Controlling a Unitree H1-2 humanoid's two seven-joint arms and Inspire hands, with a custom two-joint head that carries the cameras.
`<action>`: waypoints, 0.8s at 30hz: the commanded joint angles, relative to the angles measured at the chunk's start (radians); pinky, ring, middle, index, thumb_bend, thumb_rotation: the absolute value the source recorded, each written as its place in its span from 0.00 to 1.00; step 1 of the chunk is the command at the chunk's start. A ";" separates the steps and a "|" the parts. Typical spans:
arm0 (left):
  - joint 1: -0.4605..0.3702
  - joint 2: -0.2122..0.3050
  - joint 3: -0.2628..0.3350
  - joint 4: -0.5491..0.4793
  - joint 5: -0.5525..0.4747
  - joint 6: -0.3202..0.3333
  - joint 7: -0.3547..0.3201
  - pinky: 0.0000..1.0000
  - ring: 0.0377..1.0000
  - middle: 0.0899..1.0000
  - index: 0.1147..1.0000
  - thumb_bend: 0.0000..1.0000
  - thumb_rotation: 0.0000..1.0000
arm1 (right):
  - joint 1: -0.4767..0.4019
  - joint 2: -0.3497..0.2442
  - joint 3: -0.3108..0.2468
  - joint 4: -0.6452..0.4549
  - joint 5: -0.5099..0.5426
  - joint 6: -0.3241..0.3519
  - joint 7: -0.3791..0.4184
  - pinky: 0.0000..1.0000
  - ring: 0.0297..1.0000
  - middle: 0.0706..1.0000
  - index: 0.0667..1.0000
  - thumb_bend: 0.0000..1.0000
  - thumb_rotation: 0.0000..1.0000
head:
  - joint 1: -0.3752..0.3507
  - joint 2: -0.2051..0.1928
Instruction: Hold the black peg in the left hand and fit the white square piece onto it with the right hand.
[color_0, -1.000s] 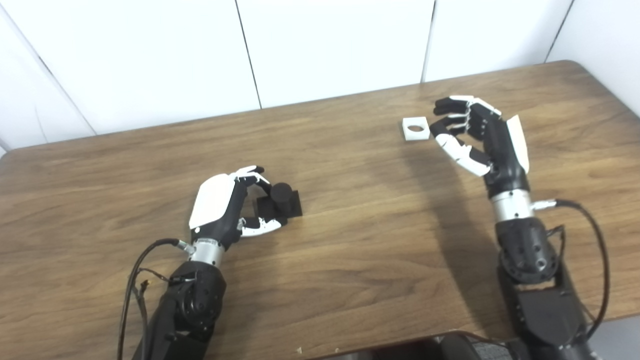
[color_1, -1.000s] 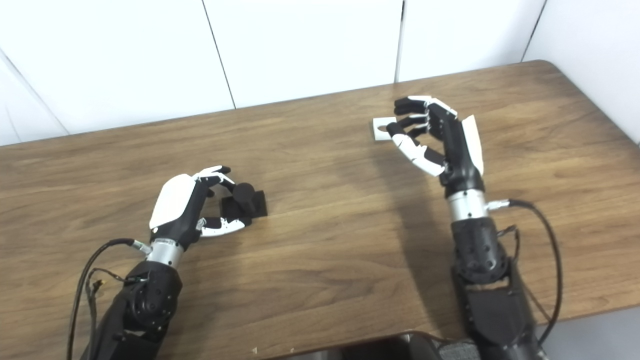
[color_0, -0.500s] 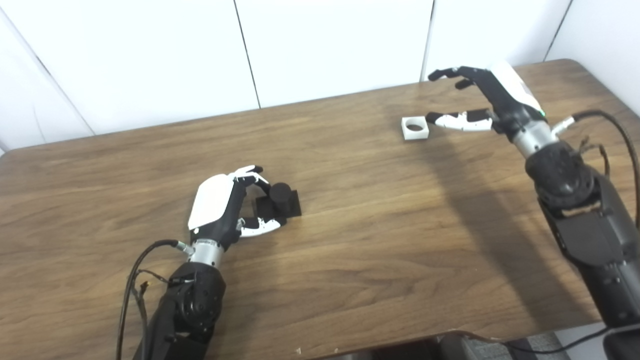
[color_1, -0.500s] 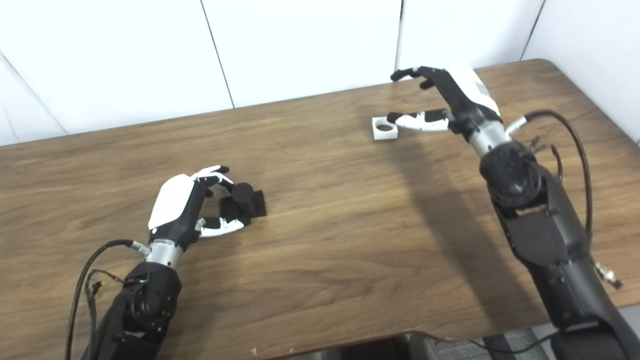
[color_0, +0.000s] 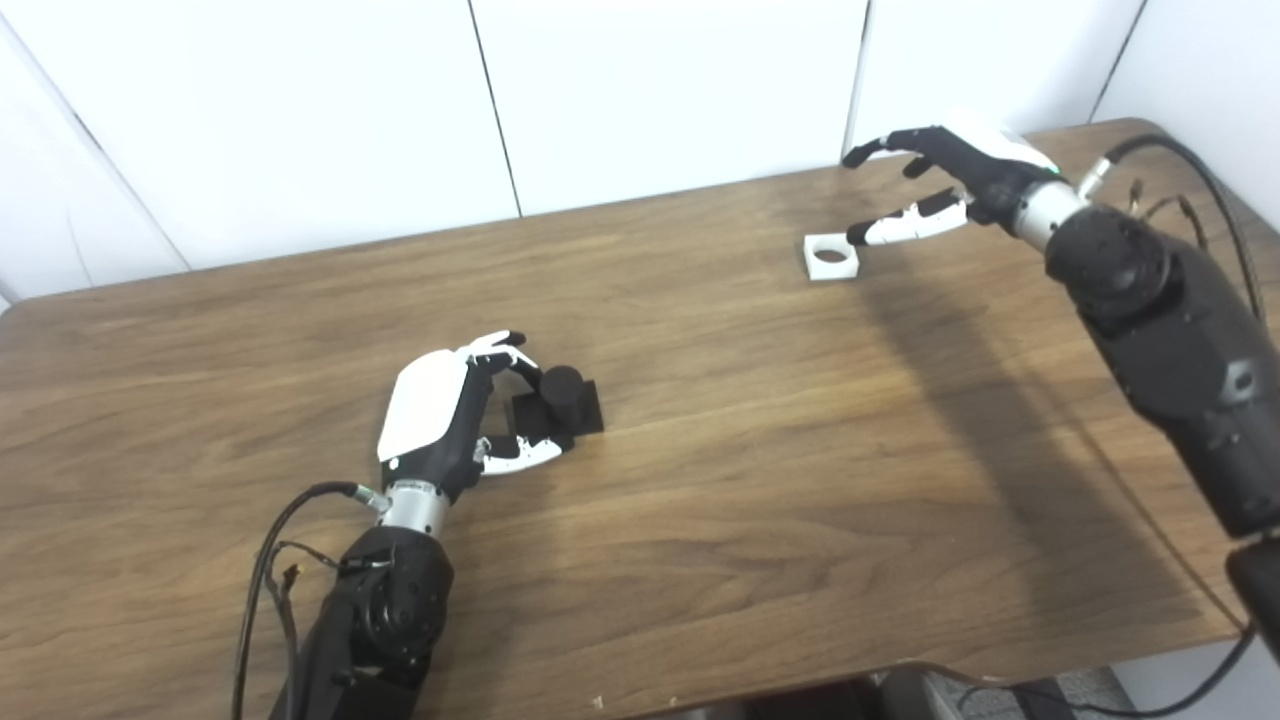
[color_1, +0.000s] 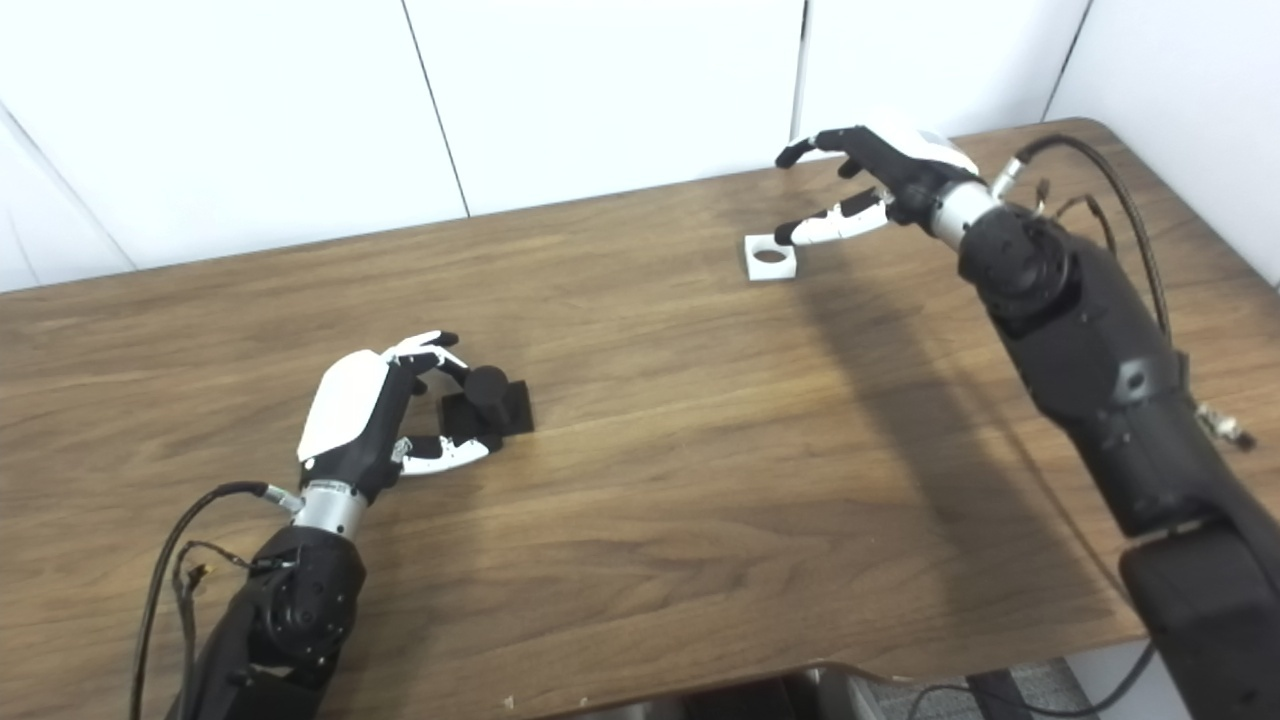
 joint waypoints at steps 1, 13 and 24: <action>0.032 0.011 -0.020 0.073 0.004 0.034 -0.057 0.65 0.83 0.82 0.42 0.52 0.07 | -0.089 -0.032 0.012 0.012 0.014 -0.004 0.058 0.89 0.97 0.93 0.82 0.78 0.50 | 0.002 -0.001; 0.033 0.006 -0.018 0.074 0.003 0.036 -0.046 0.64 0.82 0.82 0.42 0.52 0.07 | -0.178 -0.024 0.070 0.153 0.012 -0.007 0.154 0.89 1.00 0.99 0.87 0.94 0.42 | 0.016 -0.001; 0.040 0.007 -0.011 0.079 0.000 0.012 -0.033 0.63 0.82 0.81 0.42 0.52 0.07 | -0.178 -0.005 0.110 0.186 -0.025 0.004 0.148 0.98 1.00 0.99 0.88 0.99 0.45 | 0.021 0.001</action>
